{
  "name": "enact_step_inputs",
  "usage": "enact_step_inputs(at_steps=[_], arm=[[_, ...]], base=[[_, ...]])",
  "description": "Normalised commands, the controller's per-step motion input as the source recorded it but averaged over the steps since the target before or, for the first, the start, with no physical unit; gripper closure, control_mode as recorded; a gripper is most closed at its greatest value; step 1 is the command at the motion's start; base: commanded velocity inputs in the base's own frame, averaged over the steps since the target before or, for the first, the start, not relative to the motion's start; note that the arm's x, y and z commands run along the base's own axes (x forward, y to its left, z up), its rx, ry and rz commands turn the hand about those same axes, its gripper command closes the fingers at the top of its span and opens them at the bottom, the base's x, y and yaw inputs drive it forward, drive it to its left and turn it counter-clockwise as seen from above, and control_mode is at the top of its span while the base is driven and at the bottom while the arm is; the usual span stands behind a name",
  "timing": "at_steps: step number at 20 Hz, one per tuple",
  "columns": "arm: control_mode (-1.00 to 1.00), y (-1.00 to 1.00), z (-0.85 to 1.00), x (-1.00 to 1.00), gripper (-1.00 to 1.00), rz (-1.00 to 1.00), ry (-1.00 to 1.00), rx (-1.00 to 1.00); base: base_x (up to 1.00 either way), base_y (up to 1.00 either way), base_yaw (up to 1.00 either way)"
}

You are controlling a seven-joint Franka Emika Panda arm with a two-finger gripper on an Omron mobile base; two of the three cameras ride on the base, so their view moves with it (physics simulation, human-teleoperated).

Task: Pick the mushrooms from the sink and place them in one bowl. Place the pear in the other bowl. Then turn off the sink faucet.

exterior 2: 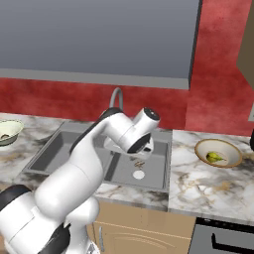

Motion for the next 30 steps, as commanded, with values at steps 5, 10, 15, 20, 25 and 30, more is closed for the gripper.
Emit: enact_step_inputs(at_steps=[5, 10, 15, 20, 25, 30], arm=[[-1.00, 0.00, -0.37, 0.39, -1.00, 0.00, 0.00, -0.10], [-1.00, -0.01, -0.35, 0.38, -1.00, 0.00, 0.00, -0.08], [-1.00, -0.01, -0.36, 0.44, -1.00, 0.00, 0.00, -0.07], [-1.00, -0.08, -0.32, 0.36, -1.00, 0.00, 0.00, -0.03], [-1.00, -0.08, -0.17, 0.25, -1.00, -0.01, 0.00, 0.00], [-1.00, -0.07, -0.17, 0.40, -1.00, -0.04, 0.00, 0.00]], base=[[0.00, 0.00, 0.00], [0.00, 0.00, 0.00], [0.00, 0.00, 0.00], [0.00, 0.00, 0.00], [0.00, 0.00, 0.00], [0.00, 0.00, 0.00]])
